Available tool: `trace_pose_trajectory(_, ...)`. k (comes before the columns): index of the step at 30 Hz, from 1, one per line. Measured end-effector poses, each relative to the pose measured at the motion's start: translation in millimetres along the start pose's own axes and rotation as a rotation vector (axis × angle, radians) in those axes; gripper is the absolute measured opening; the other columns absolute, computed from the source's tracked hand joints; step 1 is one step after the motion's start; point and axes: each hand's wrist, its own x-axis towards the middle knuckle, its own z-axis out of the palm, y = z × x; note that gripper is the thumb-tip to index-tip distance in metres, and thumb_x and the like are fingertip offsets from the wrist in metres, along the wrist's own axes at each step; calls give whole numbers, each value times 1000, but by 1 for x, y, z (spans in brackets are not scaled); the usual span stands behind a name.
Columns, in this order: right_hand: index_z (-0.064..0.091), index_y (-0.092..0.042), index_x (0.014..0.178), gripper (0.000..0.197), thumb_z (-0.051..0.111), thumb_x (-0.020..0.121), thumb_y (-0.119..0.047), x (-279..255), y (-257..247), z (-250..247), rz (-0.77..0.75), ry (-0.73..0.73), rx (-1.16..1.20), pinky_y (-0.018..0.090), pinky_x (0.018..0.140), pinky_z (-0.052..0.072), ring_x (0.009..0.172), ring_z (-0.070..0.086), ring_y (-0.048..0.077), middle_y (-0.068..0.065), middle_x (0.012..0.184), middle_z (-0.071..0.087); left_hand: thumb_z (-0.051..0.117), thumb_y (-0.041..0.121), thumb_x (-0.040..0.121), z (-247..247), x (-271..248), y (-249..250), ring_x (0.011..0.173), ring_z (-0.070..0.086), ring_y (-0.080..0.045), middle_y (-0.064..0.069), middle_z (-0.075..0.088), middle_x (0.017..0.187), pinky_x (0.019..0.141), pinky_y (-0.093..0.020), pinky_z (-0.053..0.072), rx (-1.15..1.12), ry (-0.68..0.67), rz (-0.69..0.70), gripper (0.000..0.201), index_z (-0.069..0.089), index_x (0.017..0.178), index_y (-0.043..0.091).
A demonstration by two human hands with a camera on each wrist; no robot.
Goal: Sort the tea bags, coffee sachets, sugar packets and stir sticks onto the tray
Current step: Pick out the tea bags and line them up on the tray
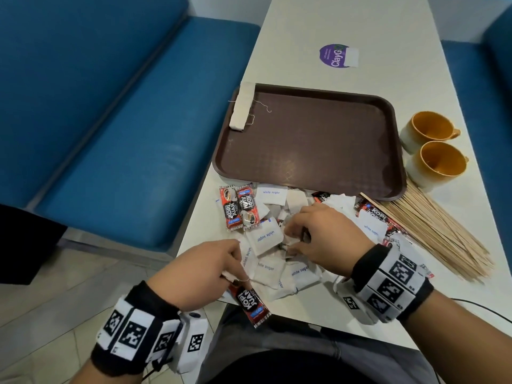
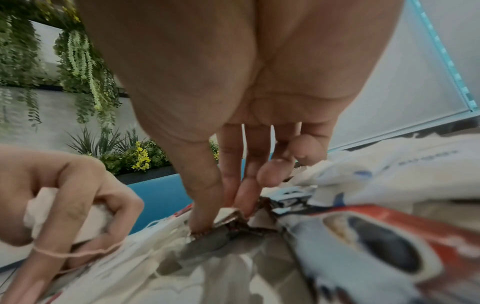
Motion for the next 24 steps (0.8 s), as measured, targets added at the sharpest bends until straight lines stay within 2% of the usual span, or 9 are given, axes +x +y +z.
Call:
trace_pose_trajectory(3,73,-31,100,10,68,95,-38,4,1,2,-5,33,-2,36,89,49,102,51,14,-11,97,65,58,4,83,3,7,1,87,48,-5,13,47,95,73,-23,40,37,-3,-20,52,77,107,47)
trace_pose_trajectory(8,70,-33,91,9,65,97,-36,6,7,5,-4,75,21,29,79,44,90,47,10,-17,82,53,57,4,87,4,13,-3,85,42,-1,16,42,93,66,-12,30,34,72,-15,54,74,119,45)
trace_pose_trajectory(12,72,-30,91,5,70,94,-32,2,9,-3,25,185,164,19,72,44,77,56,0,-16,86,64,59,1,83,0,4,-7,88,49,5,17,50,98,69,-10,35,-43,171,29,51,79,108,41)
trace_pose_trajectory(14,72,-30,89,6,72,93,-33,-3,8,-11,63,228,274,9,65,40,71,59,-5,-18,81,67,60,2,79,-5,-4,-4,87,52,5,17,51,100,67,-9,35,-83,121,46,47,79,96,42)
trace_pose_trajectory(15,72,-30,88,7,73,93,-35,-5,8,-15,81,253,329,9,63,41,70,61,-4,-20,79,68,61,2,79,-6,-7,-3,88,52,4,17,52,101,68,-9,35,-78,80,41,45,79,92,41)
trace_pose_trajectory(17,72,-31,88,7,74,91,-37,-9,8,-22,112,306,403,10,64,46,70,65,0,-21,82,71,63,6,81,-4,-9,-1,93,52,2,16,53,103,71,-10,35,-26,11,40,41,80,92,42)
trace_pose_trajectory(19,73,-30,89,9,74,90,-38,-12,8,-28,123,349,491,18,70,54,72,68,4,-17,82,73,64,12,87,2,-7,1,95,48,2,17,52,102,74,-10,34,27,-25,36,37,79,100,43)
trace_pose_trajectory(21,74,-28,89,8,73,90,-36,-15,7,-33,130,366,574,25,74,59,72,71,6,-12,78,75,59,9,87,8,-3,2,93,42,3,17,50,101,73,-8,31,42,-13,20,47,76,112,45)
trace_pose_trajectory(24,74,-25,92,1,74,92,-24,-19,9,-42,139,349,636,32,79,62,75,73,9,-8,80,77,52,3,82,10,5,3,91,44,-3,13,47,96,70,-11,31,33,29,15,62,72,121,47)
